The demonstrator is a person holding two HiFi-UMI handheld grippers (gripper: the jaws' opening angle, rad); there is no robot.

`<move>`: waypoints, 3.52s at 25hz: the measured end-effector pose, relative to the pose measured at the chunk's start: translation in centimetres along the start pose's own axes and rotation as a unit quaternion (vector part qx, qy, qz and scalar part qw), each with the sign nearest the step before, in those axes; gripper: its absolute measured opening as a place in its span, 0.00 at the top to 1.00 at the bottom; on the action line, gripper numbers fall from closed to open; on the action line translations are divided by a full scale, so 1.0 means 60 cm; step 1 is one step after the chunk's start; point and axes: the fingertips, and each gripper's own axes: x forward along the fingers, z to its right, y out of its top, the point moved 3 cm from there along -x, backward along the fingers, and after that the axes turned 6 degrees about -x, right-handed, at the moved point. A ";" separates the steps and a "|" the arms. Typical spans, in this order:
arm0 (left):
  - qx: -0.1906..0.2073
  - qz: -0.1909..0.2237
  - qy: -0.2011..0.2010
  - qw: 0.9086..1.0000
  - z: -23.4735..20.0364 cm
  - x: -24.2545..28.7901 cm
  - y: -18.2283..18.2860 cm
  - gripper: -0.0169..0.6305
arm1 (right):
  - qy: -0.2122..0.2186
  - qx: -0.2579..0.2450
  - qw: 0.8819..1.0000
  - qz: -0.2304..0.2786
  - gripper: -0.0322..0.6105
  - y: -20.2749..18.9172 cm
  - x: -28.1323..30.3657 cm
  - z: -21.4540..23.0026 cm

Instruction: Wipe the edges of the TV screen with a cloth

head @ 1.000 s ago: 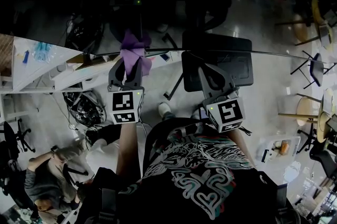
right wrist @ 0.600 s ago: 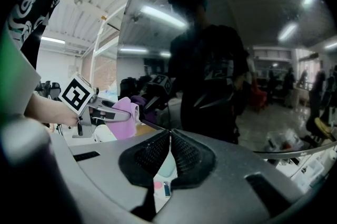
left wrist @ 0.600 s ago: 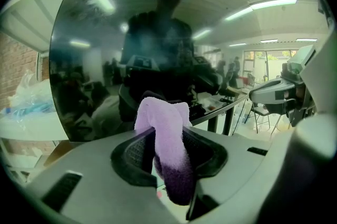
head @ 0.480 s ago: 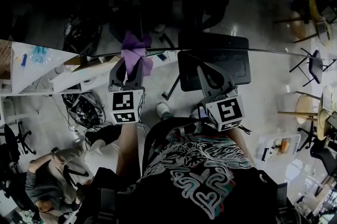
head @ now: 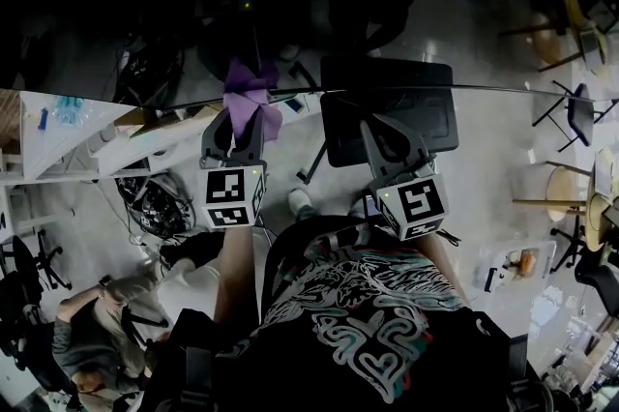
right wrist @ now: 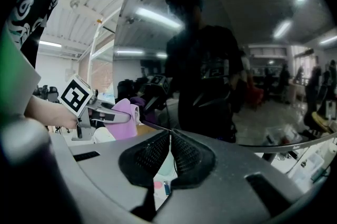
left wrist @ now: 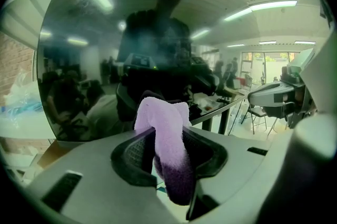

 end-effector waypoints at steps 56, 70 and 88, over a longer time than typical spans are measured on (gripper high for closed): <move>-0.086 -0.015 -0.112 0.990 0.151 0.056 0.023 0.76 | -0.027 0.026 0.999 0.006 0.90 -0.012 -0.039 0.083; -0.159 -0.014 -0.143 0.977 0.176 0.071 0.025 0.76 | -0.047 0.043 0.998 0.001 0.90 -0.033 -0.056 0.121; -0.159 -0.024 -0.178 0.971 0.256 0.093 0.033 0.76 | -0.067 0.053 0.996 0.003 0.90 -0.049 -0.087 0.170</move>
